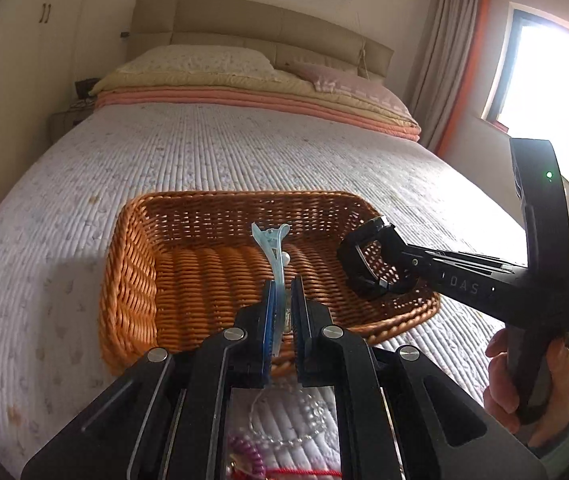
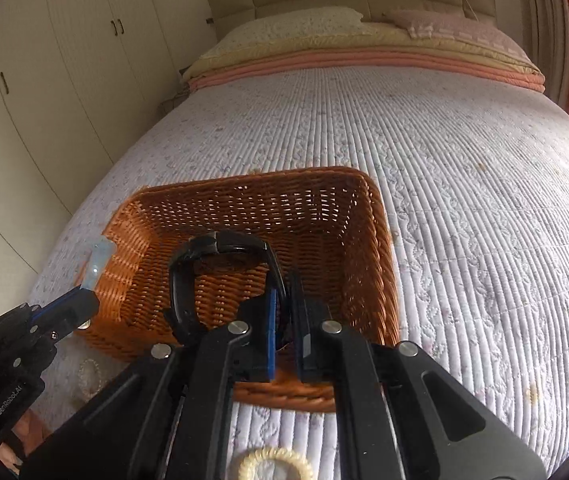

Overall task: Organize jewelry
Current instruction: 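Carry both items into the wicker basket and open both tools to release them, then grasp the cream coiled hair tie with the right tool while the left tool grasps the clear beaded bracelet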

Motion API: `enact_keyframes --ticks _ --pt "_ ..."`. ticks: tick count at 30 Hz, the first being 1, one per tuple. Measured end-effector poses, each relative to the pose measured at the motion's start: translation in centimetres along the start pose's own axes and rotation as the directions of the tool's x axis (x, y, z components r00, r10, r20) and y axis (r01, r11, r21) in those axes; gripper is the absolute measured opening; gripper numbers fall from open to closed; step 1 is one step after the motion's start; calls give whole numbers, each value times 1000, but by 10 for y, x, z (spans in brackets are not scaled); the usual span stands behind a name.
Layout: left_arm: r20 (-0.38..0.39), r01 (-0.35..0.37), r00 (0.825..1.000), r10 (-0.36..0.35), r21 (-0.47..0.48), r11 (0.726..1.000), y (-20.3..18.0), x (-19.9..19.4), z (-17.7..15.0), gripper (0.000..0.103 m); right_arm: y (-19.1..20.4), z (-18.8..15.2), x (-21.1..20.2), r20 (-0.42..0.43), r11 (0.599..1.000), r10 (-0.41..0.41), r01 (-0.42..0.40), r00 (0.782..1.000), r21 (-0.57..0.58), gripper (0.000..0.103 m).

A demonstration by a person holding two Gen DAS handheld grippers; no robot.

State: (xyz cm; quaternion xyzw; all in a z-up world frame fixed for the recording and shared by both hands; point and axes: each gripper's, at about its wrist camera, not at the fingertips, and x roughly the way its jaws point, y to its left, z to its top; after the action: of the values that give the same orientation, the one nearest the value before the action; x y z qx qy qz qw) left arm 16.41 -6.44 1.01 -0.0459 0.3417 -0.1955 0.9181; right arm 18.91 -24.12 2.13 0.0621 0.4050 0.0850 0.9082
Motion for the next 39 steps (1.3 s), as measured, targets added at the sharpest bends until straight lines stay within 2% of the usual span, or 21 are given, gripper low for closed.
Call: enact_keyframes --ticks 7,14,17,21,25,30,32,35,39 --pt "-117 -18 993 15 -21 1000 14 49 -2 6 1 -2 39 -84 997 -69 67 994 -21 5" --pt "-153 -22 988 15 -46 999 21 59 -8 7 5 1 52 -99 993 -111 106 989 -55 9" --pt "-142 -6 990 -2 -53 999 23 52 -8 21 1 2 45 -99 996 -82 80 992 -26 14" --pt "-64 49 997 -53 -54 997 20 16 -8 39 0 2 12 -42 998 -59 59 997 -19 23" --pt "28 78 997 -77 -32 996 15 -38 -12 40 8 -4 -33 38 999 -21 22 999 -35 23" --pt "143 90 986 -85 -29 996 16 -118 -26 45 16 -28 -89 136 997 19 -9 991 -73 36" --pt "163 87 983 -80 -40 995 19 -138 -36 45 21 -42 -100 170 996 18 -2 985 -95 42" --pt "160 55 986 -43 -69 996 31 -158 -58 47 21 -70 -109 187 994 20 1 982 -113 43" --pt "120 27 993 -11 -134 991 50 -159 -89 47 12 -101 -100 184 995 27 -9 983 -95 43"
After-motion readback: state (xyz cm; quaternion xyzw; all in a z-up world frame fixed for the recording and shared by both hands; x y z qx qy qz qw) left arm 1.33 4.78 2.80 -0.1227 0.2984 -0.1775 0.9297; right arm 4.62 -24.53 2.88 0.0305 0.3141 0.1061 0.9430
